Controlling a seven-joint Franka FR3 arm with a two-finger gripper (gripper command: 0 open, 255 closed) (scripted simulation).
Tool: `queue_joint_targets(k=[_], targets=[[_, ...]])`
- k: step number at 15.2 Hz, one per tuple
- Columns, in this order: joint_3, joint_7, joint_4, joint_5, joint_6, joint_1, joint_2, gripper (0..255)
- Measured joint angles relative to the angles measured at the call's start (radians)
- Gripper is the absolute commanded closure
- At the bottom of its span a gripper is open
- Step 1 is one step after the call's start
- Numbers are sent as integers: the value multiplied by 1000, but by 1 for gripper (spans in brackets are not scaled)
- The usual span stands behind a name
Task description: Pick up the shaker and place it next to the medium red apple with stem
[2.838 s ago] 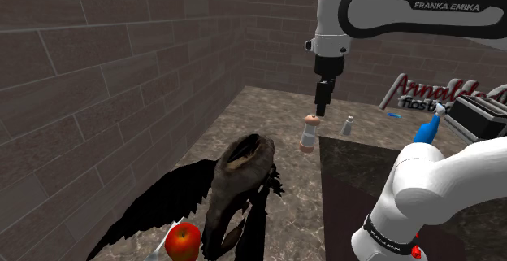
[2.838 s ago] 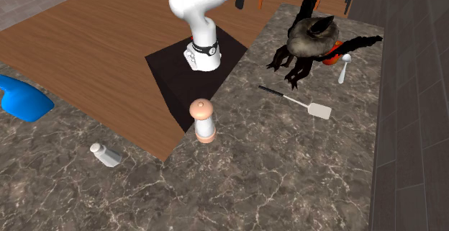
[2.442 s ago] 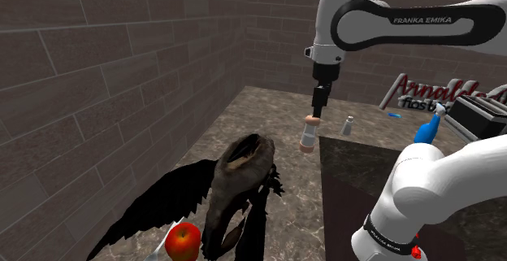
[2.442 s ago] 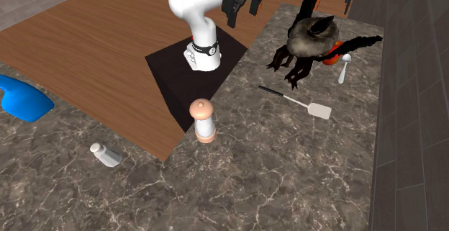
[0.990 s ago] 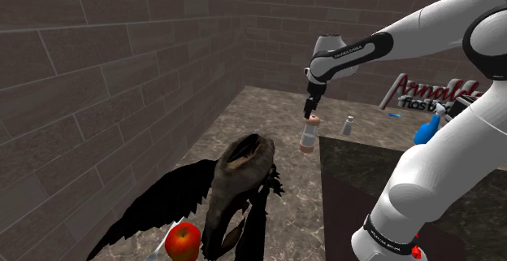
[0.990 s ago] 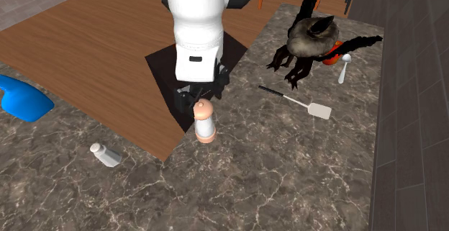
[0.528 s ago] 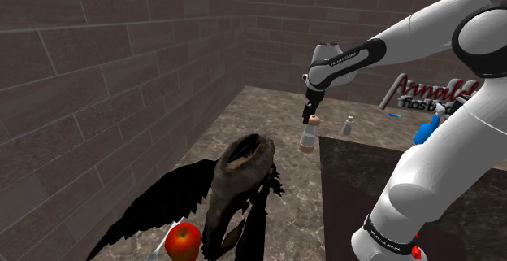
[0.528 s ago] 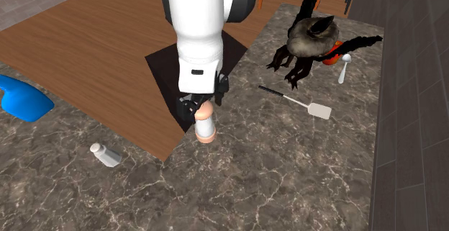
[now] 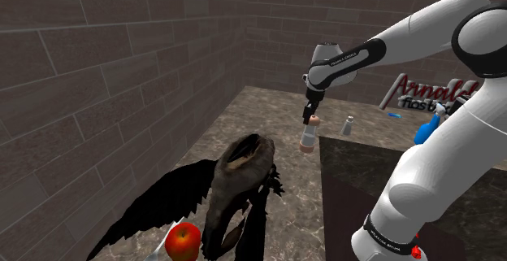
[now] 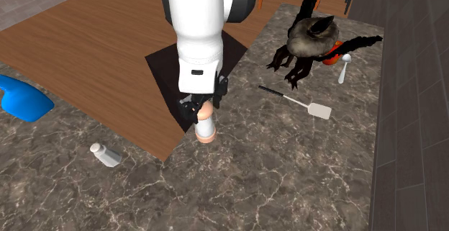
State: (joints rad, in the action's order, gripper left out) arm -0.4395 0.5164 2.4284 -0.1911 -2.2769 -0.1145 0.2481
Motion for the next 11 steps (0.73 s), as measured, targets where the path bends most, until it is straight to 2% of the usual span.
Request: queue_joint_targets(k=[7, 11], targets=[[0, 0, 0, 0, 0, 0, 0, 255], [7, -3, -25, -3, 46, -1, 22, 255]])
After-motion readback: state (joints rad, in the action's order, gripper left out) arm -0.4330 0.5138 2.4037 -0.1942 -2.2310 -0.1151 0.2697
